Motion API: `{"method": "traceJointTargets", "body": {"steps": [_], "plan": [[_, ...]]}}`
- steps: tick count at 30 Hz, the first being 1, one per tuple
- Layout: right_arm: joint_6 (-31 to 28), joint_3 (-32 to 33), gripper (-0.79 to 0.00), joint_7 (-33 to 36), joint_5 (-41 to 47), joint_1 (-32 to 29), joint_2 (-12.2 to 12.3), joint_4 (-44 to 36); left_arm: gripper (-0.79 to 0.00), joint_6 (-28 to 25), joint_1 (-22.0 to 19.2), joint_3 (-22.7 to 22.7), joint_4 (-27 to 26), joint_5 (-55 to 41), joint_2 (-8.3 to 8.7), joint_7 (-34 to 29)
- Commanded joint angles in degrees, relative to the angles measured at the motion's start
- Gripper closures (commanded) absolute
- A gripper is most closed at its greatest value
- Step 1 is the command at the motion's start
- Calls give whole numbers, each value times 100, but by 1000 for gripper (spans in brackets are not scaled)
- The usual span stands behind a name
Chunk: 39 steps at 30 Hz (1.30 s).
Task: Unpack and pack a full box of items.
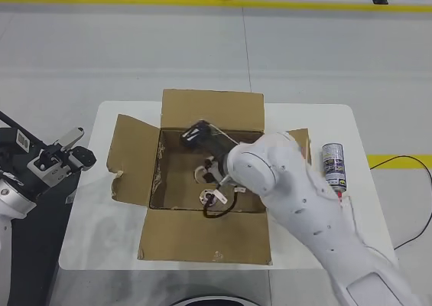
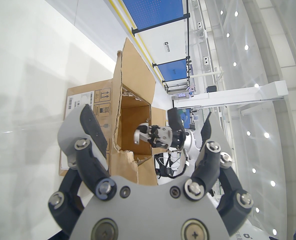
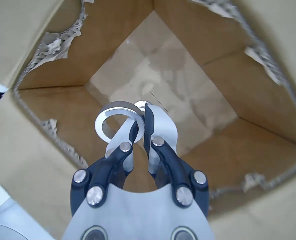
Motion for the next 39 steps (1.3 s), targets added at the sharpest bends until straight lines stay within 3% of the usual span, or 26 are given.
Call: {"method": "traceJointTargets", "body": {"steps": [1, 8, 19, 29, 39], "plan": [[-43, 603, 0, 198, -151, -414, 142, -785, -785, 0, 0, 0, 0, 0, 0, 0], [-96, 2271, 0, 254, -541, -1374, 483, -2130, -785, 0, 0, 0, 0, 0, 0, 0], [53, 4372, 0, 135, -1164, -1832, 775, -1831, -785, 0, 0, 0, 0, 0, 0, 0], [3, 5079, 0, 104, -1619, -2060, 939, -586, -785, 0, 0, 0, 0, 0, 0, 0], [-13, 5218, 0, 145, -2167, -2124, 1065, 426, -785, 0, 0, 0, 0, 0, 0, 0]]}}
